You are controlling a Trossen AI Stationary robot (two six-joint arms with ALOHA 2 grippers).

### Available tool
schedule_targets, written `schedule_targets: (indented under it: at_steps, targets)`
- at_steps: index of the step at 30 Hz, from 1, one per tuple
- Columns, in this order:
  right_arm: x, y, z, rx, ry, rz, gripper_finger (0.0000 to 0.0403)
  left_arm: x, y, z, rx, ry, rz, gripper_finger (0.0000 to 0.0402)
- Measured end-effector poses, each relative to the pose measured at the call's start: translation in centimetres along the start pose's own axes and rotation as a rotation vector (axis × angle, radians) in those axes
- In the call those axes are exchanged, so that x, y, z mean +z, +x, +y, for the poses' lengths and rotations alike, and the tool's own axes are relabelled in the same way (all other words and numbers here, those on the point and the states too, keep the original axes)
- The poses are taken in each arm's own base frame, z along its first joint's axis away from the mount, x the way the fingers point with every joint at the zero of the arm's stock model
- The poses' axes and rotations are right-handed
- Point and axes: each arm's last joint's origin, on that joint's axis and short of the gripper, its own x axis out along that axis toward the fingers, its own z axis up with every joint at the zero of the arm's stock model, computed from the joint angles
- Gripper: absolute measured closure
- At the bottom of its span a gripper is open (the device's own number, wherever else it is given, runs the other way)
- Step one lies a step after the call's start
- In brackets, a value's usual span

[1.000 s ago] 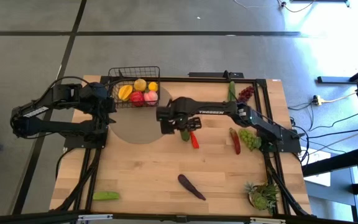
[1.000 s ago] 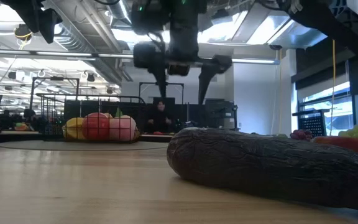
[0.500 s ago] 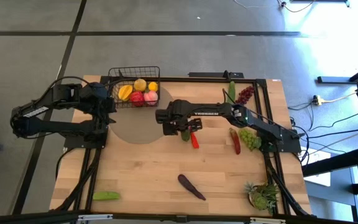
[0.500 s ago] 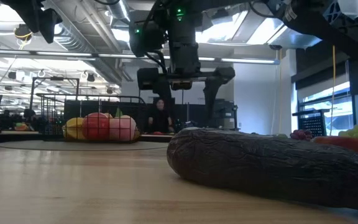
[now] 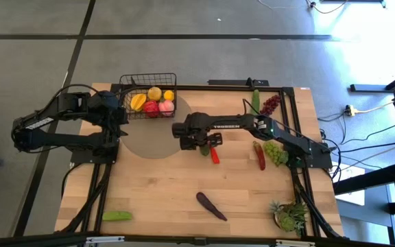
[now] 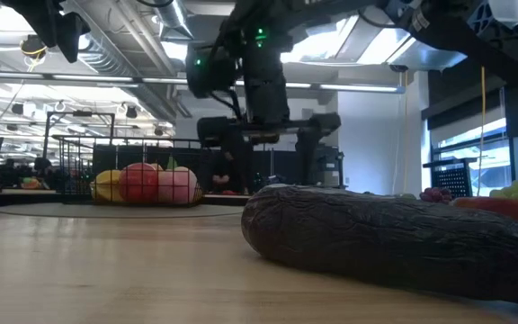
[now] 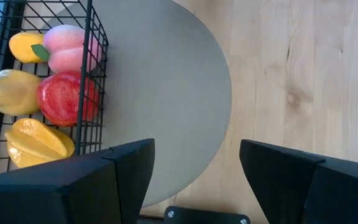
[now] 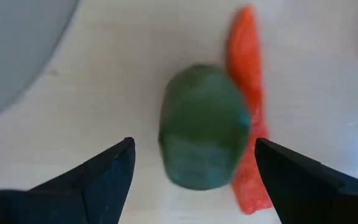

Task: Build produce basket
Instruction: Put the green lime into the black wire basket

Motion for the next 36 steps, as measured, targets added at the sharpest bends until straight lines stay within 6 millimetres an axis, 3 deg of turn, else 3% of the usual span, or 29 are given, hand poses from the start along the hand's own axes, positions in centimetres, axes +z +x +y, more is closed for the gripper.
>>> schedule_targets:
  at_steps: [6,14,25,31,36]
  targets:
    - [0.1,2.4,0.4,0.043,-0.036,0.062,0.0082,0.0,0.0,0.0,0.000,0.000,0.000,0.0177]
    - [0.5,2.9,0.6,0.079,-0.092,0.072,0.0096,0.0,0.0,0.0,0.000,0.000,0.000,0.0177]
    - [0.8,2.7,0.9,0.111,-0.127,0.064,0.0248,0.0,0.0,0.0,-0.001,0.000,0.000,0.0177]
    - [0.8,2.5,1.0,0.124,-0.142,0.060,0.0248,0.0,0.0,0.0,0.000,0.000,0.000,0.0177]
    - [1.1,1.6,1.1,0.149,-0.308,0.043,0.0206,0.0,0.0,0.0,-0.001,0.000,0.000,0.0177]
